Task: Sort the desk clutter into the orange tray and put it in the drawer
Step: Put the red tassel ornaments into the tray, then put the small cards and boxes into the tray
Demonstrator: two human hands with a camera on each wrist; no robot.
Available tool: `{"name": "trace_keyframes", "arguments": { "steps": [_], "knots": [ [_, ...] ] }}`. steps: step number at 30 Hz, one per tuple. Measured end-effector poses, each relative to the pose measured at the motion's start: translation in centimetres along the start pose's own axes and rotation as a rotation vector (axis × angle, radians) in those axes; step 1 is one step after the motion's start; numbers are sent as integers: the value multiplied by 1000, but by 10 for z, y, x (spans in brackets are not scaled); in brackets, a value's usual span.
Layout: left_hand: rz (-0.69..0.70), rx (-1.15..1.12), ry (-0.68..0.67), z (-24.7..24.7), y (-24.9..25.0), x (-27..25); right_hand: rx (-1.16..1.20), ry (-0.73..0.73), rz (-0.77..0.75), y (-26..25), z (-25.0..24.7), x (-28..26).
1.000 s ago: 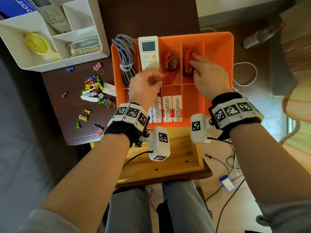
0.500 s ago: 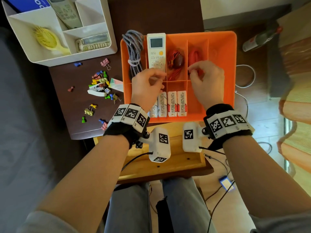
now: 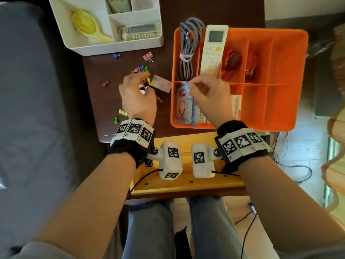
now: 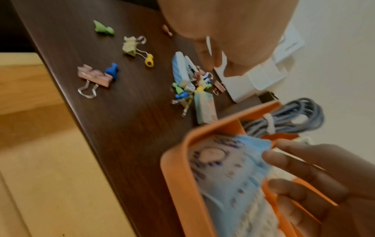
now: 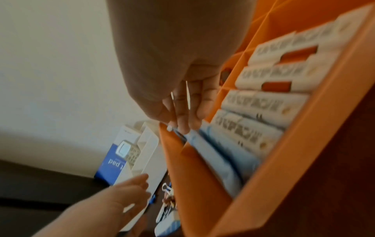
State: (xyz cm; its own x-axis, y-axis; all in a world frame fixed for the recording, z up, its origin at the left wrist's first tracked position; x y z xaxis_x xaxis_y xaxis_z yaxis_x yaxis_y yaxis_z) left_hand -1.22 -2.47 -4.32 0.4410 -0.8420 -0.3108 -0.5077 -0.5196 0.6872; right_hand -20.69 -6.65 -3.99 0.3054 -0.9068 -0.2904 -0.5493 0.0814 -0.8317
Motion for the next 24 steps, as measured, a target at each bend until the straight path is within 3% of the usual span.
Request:
{"name": "trace_keyframes", "arguments": {
  "steps": [7, 24],
  "knots": [
    [-51, 176, -134, -4, -51, 16, -33, 28, 20, -4, 27, 2],
    [-29, 226, -301, -1, -66, 25, -66, 138, 51, -12, 32, 1]
  ]
}}
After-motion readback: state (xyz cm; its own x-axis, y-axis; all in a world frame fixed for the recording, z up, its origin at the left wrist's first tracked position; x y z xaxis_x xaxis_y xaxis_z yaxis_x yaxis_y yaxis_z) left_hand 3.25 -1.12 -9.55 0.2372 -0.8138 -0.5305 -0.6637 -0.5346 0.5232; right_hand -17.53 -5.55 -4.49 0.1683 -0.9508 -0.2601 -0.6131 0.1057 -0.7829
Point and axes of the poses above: each hand's wrist, its own x-axis towards the middle knuckle, its own z-axis out of the palm, y = z × x, the point moved 7 cm from there along x, towards the middle knuckle, and after that the axes turned 11 degrees about -y, right-handed, at the moved point
